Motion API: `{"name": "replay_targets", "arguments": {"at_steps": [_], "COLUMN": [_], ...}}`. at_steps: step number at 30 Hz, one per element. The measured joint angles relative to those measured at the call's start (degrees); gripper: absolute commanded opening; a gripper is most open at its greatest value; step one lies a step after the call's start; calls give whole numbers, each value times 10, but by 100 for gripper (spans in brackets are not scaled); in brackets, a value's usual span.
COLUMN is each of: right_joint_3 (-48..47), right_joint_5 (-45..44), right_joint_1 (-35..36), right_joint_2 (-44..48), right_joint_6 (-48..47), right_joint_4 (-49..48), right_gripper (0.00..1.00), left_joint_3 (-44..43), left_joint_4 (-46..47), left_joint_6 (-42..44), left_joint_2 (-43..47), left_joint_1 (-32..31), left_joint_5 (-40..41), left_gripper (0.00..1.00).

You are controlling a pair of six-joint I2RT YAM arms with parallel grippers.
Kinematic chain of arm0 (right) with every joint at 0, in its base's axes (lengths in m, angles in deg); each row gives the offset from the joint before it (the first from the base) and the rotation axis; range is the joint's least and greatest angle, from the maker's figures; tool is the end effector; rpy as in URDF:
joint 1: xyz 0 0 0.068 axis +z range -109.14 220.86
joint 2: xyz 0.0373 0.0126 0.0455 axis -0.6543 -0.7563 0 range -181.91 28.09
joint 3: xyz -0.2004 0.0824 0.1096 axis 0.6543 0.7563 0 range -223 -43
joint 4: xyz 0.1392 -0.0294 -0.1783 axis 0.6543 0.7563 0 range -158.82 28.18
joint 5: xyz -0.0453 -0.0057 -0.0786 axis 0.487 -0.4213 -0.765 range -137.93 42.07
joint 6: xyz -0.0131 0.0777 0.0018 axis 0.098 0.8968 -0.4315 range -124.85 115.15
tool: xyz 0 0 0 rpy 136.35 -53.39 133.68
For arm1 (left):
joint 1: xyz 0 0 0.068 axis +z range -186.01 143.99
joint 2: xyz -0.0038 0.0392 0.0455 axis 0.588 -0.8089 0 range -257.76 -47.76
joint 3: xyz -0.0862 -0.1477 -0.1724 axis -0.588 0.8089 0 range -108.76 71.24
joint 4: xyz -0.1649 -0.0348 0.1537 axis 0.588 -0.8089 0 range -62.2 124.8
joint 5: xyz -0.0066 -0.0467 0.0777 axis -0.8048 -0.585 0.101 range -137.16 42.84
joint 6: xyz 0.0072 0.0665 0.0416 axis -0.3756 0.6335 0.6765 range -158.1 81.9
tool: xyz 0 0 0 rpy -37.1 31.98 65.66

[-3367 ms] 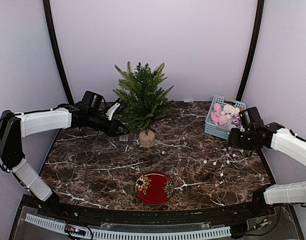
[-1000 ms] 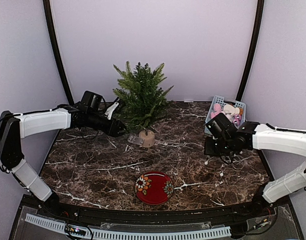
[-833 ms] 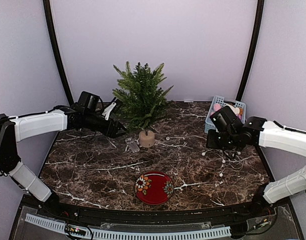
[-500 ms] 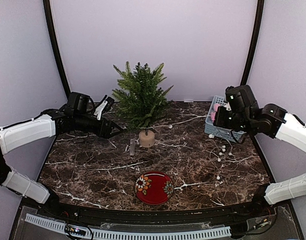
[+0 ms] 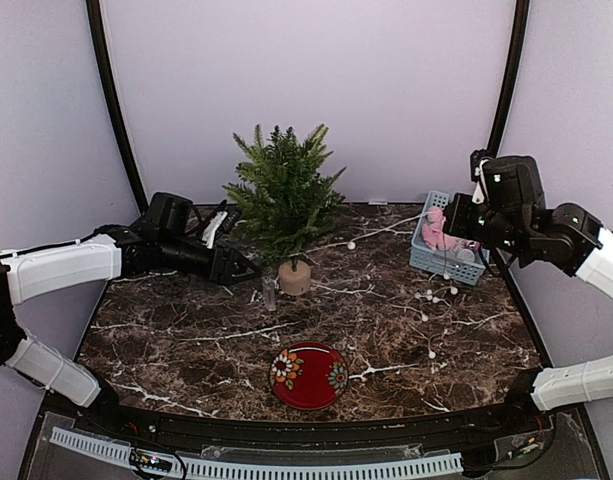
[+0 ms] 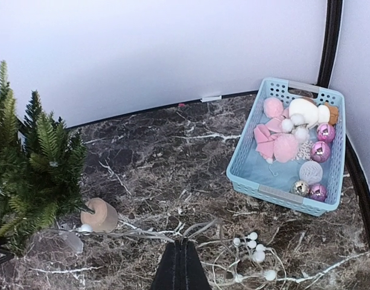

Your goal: Decorate the small christmas tree

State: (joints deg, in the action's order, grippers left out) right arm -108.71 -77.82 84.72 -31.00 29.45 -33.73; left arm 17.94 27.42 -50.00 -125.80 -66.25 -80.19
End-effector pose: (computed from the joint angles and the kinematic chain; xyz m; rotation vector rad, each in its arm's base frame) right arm 0.1802 0.1264 0.3337 0.1492 2.0069 0.3341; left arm 0.2384 -0.1815 0.2389 0.7003 2.0952 -1.0367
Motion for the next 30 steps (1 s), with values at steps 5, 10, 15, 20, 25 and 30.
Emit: {"name": "replay_targets", "arguments": {"at_steps": [5, 10, 15, 20, 25, 30], "right_joint_3": [0, -1, -1, 7, 26, 32], "right_joint_5": [1, 0, 3, 12, 21, 33], "right_joint_1": [0, 0, 0, 0, 0, 0], "right_joint_2": [39, 46, 40, 40, 40, 40], "right_joint_6": [-11, -24, -28, -26, -23, -23], "right_joint_4": [-15, -21, -22, -36, -48, -62], "right_gripper": [0, 0, 0, 0, 0, 0], "left_joint_3": [0, 0, -1, -1, 35, 65], "left_joint_4": [0, 7, 17, 16, 61, 103], "left_joint_6": [-14, -21, -38, -65, -147, -231], "left_joint_2": [-24, -24, -23, 3, 56, 53], "left_joint_1": [0, 0, -7, -45, -80, -109], "left_joint_5": [0, 4, -9, 12, 46, 90], "left_gripper": [20, 30, 51, 68, 76, 78]}}
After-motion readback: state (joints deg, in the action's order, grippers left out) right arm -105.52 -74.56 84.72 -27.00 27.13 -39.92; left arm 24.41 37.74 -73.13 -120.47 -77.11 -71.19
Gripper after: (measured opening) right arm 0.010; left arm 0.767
